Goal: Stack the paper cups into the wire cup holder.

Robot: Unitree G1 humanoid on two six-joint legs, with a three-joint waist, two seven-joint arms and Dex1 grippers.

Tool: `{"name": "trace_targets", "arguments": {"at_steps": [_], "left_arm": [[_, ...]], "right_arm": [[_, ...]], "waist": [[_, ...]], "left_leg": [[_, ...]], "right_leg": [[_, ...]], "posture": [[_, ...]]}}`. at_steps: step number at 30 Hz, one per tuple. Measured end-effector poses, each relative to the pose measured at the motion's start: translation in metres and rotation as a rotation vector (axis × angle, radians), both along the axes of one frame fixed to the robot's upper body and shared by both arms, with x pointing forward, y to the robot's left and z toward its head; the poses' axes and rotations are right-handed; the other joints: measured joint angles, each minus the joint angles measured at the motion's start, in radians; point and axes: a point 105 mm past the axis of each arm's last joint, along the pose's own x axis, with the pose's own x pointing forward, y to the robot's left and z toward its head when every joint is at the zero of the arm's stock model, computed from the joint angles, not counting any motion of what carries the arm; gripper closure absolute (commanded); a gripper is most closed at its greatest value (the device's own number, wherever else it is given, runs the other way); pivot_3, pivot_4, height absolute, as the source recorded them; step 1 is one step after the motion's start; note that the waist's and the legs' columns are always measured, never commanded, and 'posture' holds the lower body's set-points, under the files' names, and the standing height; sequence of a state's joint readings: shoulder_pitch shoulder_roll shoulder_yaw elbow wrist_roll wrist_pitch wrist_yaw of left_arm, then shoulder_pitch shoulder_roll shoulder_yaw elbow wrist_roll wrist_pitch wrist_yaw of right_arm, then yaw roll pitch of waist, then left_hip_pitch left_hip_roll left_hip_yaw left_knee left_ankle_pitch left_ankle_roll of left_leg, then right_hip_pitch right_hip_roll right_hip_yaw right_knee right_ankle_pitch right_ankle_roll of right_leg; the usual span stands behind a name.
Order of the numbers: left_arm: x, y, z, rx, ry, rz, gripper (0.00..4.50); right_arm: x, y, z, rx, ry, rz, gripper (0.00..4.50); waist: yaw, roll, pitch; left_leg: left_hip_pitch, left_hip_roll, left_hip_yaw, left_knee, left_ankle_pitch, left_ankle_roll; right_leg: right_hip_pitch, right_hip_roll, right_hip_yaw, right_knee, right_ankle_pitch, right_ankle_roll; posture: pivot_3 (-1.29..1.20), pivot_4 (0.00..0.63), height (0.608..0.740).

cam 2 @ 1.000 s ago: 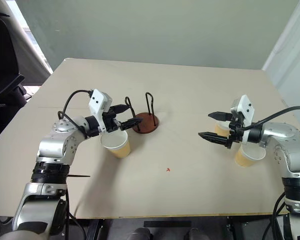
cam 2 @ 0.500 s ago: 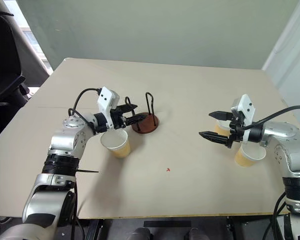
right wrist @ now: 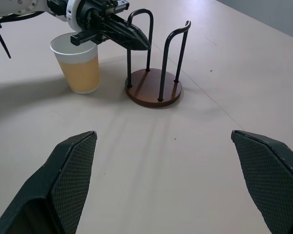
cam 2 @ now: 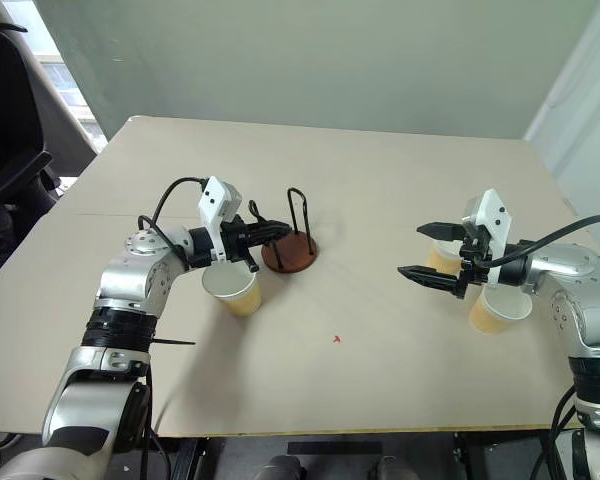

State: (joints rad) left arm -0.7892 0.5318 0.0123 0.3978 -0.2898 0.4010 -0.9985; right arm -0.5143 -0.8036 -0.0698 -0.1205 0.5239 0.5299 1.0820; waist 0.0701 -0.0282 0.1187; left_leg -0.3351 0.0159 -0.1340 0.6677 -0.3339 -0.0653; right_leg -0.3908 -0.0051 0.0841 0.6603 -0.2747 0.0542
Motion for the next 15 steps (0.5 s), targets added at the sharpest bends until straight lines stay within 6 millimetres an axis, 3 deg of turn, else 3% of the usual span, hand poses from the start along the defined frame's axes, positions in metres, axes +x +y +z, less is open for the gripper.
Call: {"name": "trace_targets", "arguments": {"at_steps": [6,15], "left_arm": [[-0.001,-0.006,0.000,0.002,0.002,-0.026,4.47],[-0.007,-0.049,0.009,0.009,-0.011,-0.186,4.47]], "right_arm": [[0.000,-0.001,0.000,-0.006,0.000,0.001,0.00],[-0.002,-0.003,0.002,-0.025,-0.001,0.004,0.00]], "waist": [[0.000,0.000,0.000],[0.003,0.000,0.000]], "left_leg": [[-0.001,0.000,0.000,0.000,0.000,0.001],[-0.007,0.000,-0.002,0.004,0.002,0.004]], "right_leg": [[0.000,0.000,0.000,0.000,0.001,0.001],[-0.001,-0.002,0.000,-0.001,0.004,0.006]], "posture": [[0.00,0.150,0.740],[0.00,0.150,0.740]]}}
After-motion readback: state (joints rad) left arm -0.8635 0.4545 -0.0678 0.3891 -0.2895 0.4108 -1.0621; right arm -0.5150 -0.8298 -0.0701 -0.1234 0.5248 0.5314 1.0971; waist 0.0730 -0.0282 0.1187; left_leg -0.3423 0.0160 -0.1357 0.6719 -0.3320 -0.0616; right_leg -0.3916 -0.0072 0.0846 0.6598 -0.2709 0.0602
